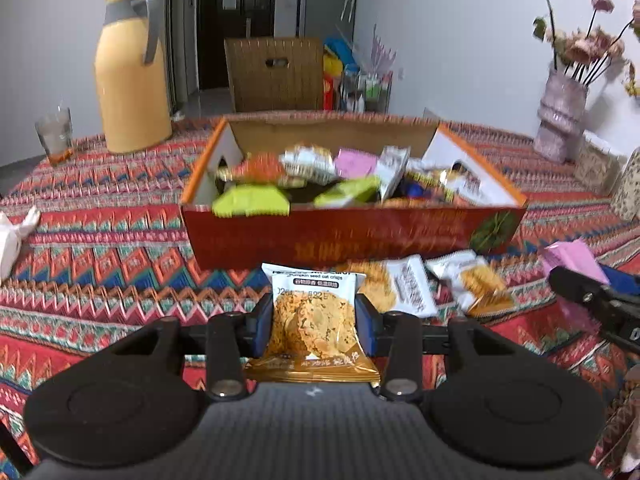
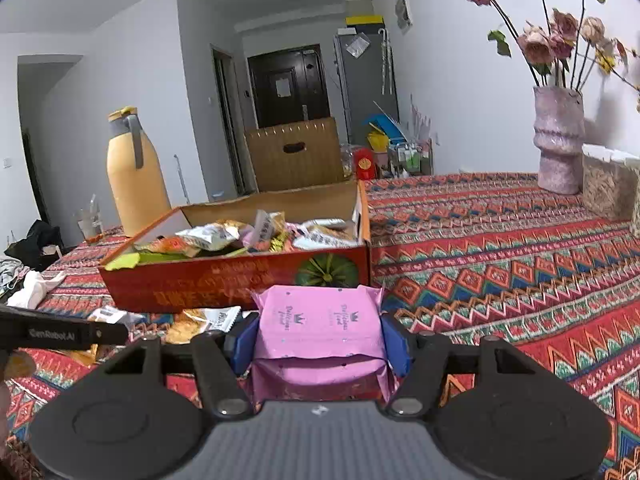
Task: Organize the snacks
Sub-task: 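Grasp the cracker packet with the left tool while the right tool holds the pink packet, then carry both packets over the box and open both tools to drop them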
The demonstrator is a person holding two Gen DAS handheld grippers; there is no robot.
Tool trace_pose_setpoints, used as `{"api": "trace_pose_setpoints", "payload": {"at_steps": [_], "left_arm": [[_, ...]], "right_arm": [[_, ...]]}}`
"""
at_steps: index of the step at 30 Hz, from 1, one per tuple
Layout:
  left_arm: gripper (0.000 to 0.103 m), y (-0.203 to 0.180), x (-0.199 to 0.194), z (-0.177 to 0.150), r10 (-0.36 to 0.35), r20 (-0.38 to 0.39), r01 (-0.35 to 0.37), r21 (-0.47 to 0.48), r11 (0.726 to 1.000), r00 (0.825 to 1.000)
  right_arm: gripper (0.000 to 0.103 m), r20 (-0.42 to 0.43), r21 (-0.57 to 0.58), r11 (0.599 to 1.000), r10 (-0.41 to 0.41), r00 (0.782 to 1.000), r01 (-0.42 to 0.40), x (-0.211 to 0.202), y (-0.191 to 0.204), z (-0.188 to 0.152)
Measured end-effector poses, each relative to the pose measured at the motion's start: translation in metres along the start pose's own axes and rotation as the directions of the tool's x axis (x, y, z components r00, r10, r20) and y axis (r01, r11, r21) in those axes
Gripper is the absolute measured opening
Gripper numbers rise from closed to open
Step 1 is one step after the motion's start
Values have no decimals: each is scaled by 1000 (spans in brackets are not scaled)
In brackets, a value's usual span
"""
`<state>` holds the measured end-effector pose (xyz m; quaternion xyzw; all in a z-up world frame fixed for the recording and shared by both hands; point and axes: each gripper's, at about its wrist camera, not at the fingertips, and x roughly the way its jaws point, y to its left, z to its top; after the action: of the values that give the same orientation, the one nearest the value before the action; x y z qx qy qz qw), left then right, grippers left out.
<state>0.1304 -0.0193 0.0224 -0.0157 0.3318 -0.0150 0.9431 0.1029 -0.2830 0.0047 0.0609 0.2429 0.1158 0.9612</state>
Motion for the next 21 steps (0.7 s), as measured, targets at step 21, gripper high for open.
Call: {"api": "trace_pose_setpoints", "payload": {"at_steps": [21], "left_arm": [[42, -4, -9, 73, 20, 195, -15, -27, 1000, 981]], "right_arm": [[63, 104, -92, 995, 44, 994, -35, 35, 44, 65]]}}
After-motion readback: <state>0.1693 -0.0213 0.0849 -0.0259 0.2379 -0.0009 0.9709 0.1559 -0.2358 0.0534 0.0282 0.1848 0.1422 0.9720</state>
